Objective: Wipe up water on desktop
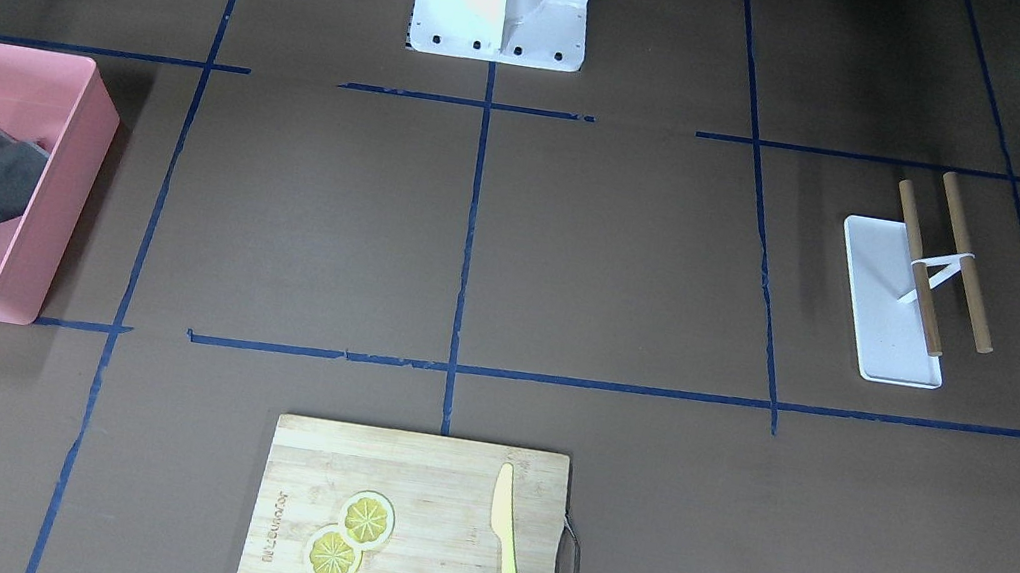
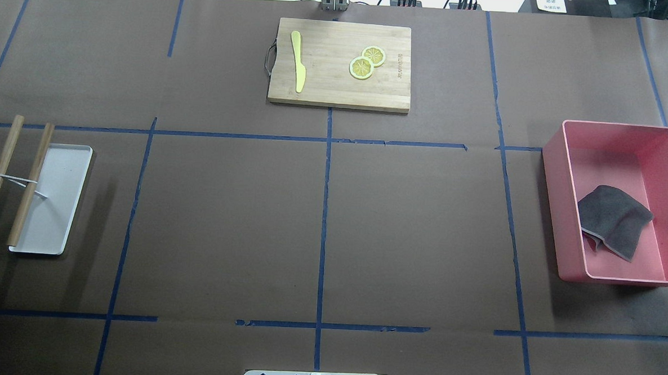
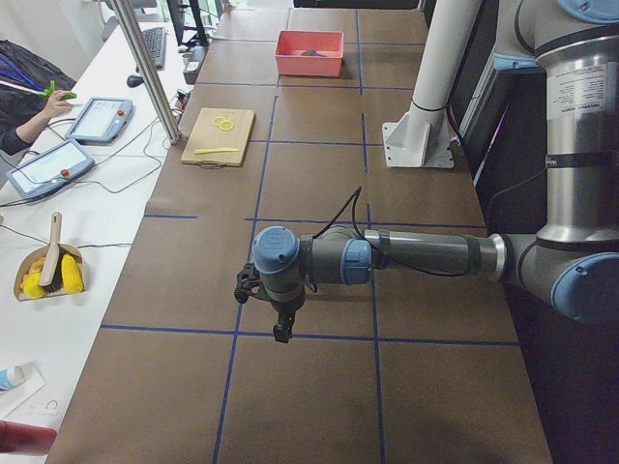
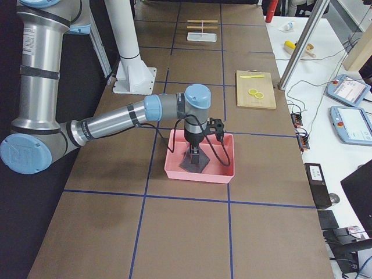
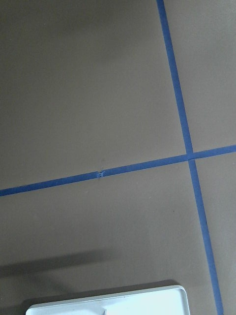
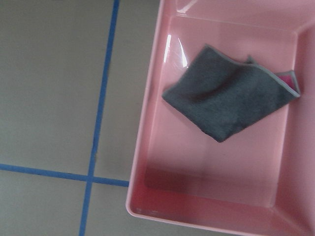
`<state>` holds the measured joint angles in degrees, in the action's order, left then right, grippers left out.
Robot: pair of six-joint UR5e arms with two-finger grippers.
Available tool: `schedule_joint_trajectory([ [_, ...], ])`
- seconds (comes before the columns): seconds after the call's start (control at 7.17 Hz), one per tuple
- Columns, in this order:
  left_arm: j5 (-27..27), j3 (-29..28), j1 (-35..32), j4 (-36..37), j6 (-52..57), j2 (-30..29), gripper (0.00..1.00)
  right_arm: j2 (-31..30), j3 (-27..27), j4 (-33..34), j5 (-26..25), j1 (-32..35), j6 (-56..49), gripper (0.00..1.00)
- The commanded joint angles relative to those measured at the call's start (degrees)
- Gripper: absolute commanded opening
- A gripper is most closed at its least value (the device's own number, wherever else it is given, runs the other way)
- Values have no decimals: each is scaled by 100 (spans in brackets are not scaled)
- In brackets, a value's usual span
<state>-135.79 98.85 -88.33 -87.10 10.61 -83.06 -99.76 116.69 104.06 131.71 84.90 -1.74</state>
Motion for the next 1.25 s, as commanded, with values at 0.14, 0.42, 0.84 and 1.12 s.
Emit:
schedule_joint_trajectory([
  [0.14, 0, -111, 0, 0, -15, -9, 100, -579, -418, -428, 4, 545, -749, 100],
  [0.42, 35, -199, 0, -35, 11, -53, 100, -563, -665, -623, -267, 545, -705, 100],
  [0.84, 44, -165, 0, -27, -24, -44, 100, -536, -683, -624, -251, 519, -564, 100],
  [1.12, 61, -147, 0, -35, -24, -62, 100, -536, -683, -633, -251, 501, -564, 100],
])
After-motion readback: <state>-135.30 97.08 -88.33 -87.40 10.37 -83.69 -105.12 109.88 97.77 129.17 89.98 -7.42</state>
